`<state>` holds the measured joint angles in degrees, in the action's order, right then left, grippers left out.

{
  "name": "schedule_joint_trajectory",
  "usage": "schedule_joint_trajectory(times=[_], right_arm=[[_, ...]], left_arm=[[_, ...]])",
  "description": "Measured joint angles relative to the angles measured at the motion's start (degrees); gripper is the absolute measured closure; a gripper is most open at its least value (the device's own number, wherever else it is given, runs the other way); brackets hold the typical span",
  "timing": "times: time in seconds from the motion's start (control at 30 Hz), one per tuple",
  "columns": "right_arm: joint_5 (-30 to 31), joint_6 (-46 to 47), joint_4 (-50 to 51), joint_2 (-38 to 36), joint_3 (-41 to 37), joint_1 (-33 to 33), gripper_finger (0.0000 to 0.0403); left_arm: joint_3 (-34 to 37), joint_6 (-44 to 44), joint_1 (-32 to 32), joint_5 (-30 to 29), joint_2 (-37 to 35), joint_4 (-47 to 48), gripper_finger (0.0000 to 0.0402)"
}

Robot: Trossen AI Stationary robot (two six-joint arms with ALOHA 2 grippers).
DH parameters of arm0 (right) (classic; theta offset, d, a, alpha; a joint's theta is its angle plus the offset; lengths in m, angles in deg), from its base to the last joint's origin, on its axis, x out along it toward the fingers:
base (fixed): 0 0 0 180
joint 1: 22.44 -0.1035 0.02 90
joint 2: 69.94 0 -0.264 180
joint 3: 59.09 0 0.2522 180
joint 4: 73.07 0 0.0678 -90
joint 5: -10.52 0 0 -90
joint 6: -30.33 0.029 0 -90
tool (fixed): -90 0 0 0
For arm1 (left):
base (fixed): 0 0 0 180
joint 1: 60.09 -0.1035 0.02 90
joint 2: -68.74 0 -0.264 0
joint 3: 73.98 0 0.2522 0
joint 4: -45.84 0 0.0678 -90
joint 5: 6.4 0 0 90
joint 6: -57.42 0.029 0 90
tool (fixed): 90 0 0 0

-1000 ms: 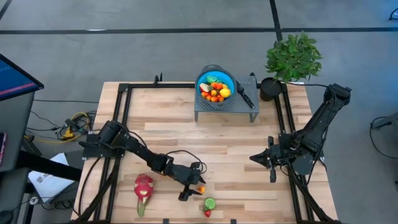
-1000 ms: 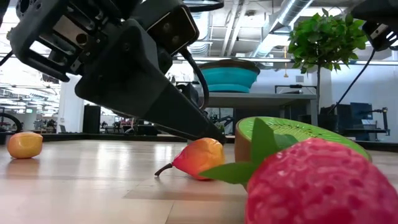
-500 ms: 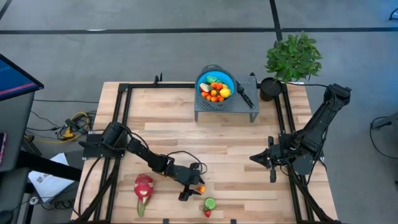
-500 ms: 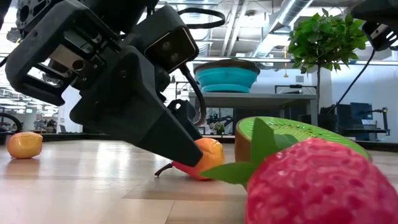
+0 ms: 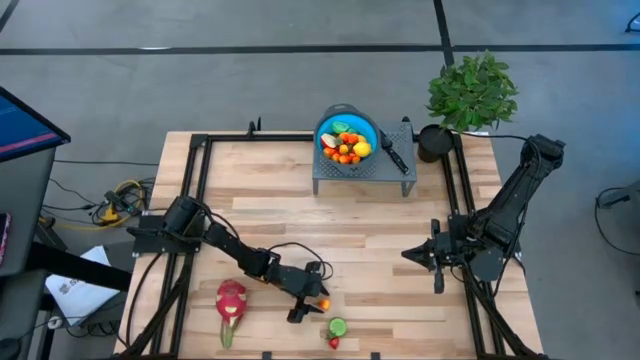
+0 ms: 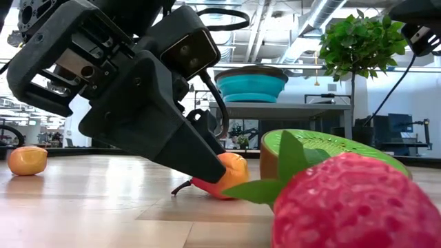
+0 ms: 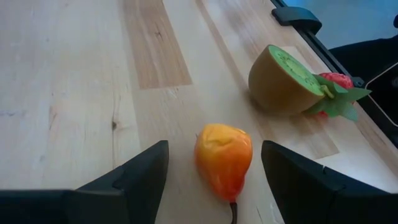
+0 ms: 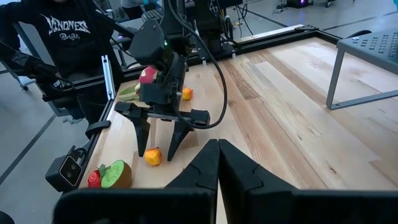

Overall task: Pick & Place Fruit
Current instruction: Put the right yellow pear into the strainer bowl

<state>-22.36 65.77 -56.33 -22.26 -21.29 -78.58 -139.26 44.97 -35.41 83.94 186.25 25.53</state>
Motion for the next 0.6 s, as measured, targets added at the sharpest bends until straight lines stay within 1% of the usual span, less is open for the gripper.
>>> schedule_joint_trajectory(times=[0.43, 0.6], right_arm=[[-0.02, 0.02, 0.00, 0.00, 0.00, 0.00, 0.0402], [-0.02, 0.02, 0.00, 0.00, 0.00, 0.00, 0.0403]], left_arm=[[0.00, 0.13, 0.00, -0.30, 0.00, -0.15, 0.0152], [0.00, 0.15, -0.02, -0.86, 0.00, -0.24, 0.0171]])
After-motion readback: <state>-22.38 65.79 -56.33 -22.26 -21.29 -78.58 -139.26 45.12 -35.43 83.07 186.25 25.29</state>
